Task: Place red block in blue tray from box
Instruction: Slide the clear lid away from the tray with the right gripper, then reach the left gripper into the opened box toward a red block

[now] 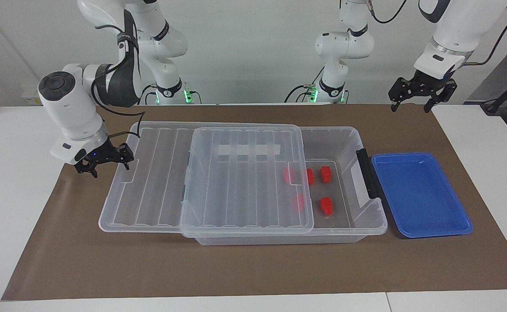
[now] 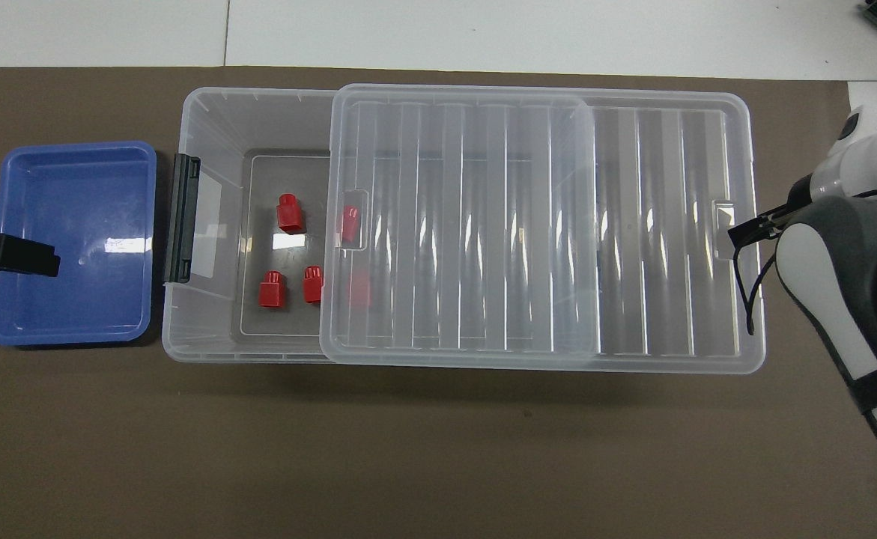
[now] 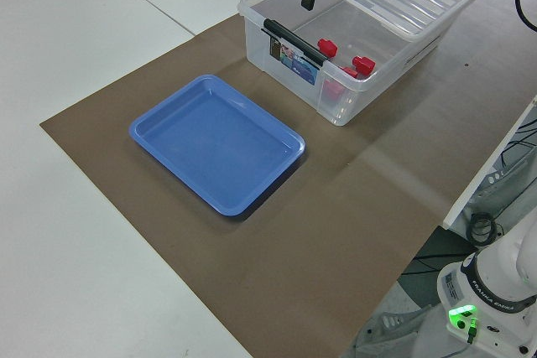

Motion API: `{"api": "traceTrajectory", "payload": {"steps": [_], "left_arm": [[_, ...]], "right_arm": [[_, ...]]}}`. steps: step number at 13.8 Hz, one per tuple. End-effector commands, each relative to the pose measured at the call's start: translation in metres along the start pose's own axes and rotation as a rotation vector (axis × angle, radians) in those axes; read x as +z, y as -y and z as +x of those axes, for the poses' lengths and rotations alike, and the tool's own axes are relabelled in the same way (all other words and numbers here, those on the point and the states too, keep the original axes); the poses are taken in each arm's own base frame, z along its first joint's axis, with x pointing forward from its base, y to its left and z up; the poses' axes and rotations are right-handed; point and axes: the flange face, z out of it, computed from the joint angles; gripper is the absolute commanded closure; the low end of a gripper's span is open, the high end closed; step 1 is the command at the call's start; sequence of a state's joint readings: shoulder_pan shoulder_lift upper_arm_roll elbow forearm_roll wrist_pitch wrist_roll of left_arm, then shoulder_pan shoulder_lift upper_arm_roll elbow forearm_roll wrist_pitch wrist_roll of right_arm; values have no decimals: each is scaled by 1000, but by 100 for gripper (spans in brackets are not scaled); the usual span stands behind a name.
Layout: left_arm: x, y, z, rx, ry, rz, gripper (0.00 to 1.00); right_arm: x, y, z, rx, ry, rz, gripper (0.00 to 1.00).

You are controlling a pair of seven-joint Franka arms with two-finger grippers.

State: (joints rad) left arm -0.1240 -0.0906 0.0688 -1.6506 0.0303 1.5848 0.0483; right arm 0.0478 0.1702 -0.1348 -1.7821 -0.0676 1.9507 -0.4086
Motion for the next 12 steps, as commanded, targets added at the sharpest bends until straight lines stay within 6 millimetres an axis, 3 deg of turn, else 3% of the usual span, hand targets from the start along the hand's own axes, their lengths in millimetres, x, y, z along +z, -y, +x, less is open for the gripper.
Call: {"api": "traceTrajectory", "payload": {"steps": [1, 2, 5, 8, 10, 12], "left_arm": [[-4, -33, 10, -230, -100, -28, 0], [-4, -60, 12, -282, -114, -41, 0], [4, -97, 20, -336, -126, -71, 0], [50, -129, 48, -343, -115, -64, 0], [85, -150, 63, -315, -121, -61, 0], [114, -161, 77, -288, -132, -50, 0]], "right_arm": [[-2, -19, -9, -69, 12, 18, 2], [-2, -22, -11, -73, 12, 23, 2], [-6, -22, -11, -71, 10, 23, 2], [-13, -22, -12, -52, 13, 27, 2], [-23, -11, -11, -27, 14, 33, 2], [-44, -1, -19, 71, 15, 36, 2]]}}
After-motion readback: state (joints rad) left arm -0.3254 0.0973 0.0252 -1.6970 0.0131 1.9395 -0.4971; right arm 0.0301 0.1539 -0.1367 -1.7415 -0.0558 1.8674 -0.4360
